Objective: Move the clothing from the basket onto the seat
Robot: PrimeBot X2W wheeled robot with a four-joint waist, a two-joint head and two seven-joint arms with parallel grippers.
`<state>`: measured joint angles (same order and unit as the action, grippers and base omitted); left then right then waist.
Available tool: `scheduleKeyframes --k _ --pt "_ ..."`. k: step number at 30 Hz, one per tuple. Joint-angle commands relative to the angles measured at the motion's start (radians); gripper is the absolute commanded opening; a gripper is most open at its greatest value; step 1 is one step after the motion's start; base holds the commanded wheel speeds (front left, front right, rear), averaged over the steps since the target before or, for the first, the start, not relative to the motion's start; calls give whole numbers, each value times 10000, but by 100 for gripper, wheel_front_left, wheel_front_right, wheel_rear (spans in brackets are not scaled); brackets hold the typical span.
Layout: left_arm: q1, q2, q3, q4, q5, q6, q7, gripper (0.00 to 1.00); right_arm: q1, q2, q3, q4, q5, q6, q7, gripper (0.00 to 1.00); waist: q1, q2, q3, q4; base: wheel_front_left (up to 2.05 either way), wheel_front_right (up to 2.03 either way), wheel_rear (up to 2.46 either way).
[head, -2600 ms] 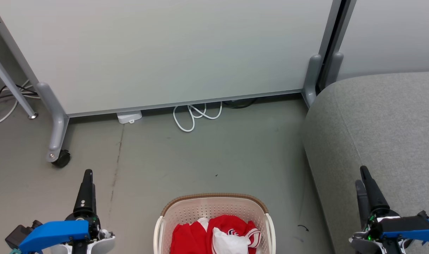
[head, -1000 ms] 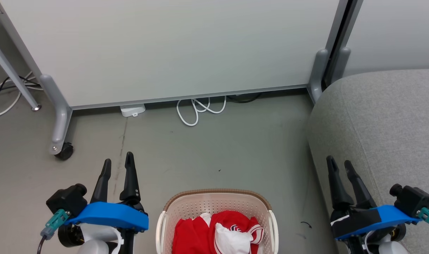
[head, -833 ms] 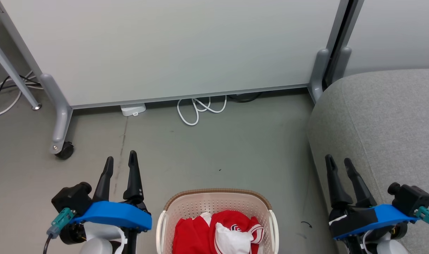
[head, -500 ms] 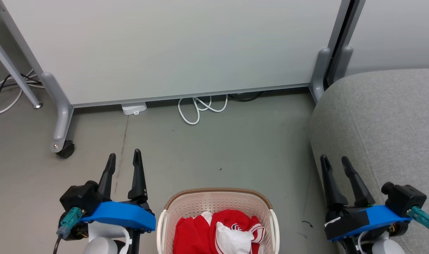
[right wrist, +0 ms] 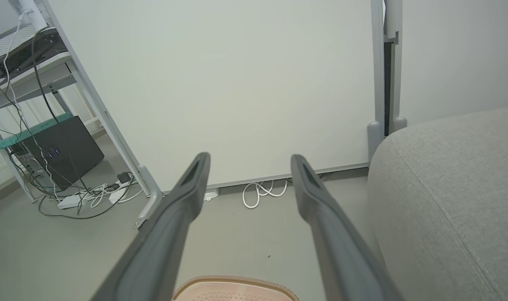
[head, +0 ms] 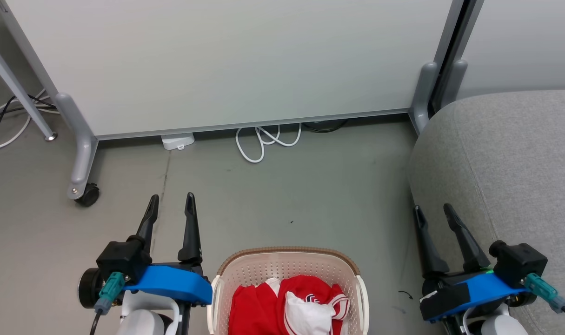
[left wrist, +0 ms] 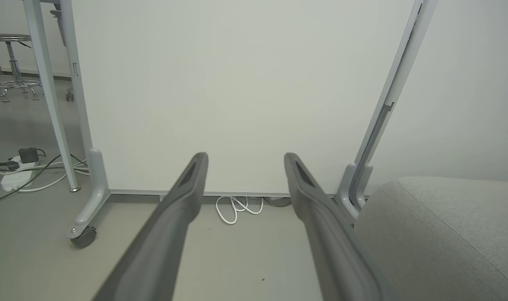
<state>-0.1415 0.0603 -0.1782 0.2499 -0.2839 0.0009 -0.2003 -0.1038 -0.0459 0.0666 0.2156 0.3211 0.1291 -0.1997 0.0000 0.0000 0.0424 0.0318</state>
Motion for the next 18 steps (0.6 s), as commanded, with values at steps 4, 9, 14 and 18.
scheduleKeyframes --k 4,9,14,18 --pt "-189 66 -105 -20 520 99 -152 100 -212 -61 68 -7 -507 22 -147 100 0 0 4 -4 0 0 0" --pt "-218 69 -179 -3 946 107 -243 100 -222 -63 148 9 -908 22 -251 100 0 0 29 1 0 0 0" --pt "-260 72 -257 21 1362 128 -343 100 -195 -64 200 21 -1324 23 -354 100 0 0 40 14 0 0 0" --pt "-258 75 -325 43 1684 146 -422 100 -207 -65 238 46 -1620 24 -430 100 0 0 44 26 0 0 0"
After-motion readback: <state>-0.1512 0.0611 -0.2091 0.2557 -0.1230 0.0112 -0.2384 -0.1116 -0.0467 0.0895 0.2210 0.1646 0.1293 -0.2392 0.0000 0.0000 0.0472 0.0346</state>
